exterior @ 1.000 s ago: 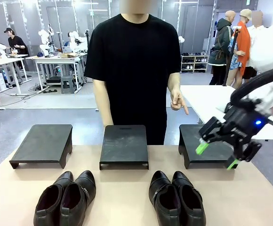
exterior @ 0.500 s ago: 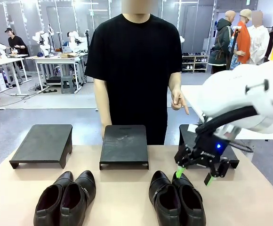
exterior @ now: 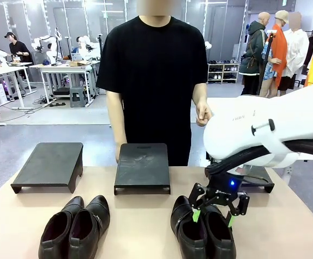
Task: Place the shoes on the stand as instructed by the person.
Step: Pick up one pair of Shoes and place it on the Shoes Stand indicated by the person.
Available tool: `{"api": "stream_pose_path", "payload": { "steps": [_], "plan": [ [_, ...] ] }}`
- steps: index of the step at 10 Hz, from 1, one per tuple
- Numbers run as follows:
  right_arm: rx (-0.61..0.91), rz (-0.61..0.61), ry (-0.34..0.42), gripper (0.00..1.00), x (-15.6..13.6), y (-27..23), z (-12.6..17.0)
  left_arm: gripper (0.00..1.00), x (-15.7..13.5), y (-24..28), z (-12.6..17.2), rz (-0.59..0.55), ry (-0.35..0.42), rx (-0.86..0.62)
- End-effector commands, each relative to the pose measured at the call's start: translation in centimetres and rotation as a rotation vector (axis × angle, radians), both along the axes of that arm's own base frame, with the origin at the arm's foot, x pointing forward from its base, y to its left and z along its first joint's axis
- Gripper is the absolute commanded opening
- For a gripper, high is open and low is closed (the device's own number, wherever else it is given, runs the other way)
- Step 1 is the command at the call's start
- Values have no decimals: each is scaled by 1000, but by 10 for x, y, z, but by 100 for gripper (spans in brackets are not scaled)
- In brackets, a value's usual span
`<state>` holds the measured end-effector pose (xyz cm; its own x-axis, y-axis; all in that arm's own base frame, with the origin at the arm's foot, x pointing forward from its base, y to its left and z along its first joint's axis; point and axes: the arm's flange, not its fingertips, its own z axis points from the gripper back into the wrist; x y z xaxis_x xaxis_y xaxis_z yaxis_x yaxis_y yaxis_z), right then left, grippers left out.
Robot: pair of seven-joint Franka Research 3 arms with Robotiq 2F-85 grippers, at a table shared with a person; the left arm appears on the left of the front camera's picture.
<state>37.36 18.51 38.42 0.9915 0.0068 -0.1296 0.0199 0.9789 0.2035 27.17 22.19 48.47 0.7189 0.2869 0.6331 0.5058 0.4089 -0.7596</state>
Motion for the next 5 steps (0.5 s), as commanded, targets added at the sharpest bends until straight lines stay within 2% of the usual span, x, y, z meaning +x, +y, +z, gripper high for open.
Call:
{"api": "stream_pose_path", "payload": {
  "steps": [1, 5],
  "plan": [
    [-77, -16, 7, 100, 7, 17, -11, 100, 1, 2, 1, -11, -21, -2],
    [-101, -1, -25, 100, 10, 36, -34, 100, 1, 2, 1, -11, -21, -2]
  ]
}}
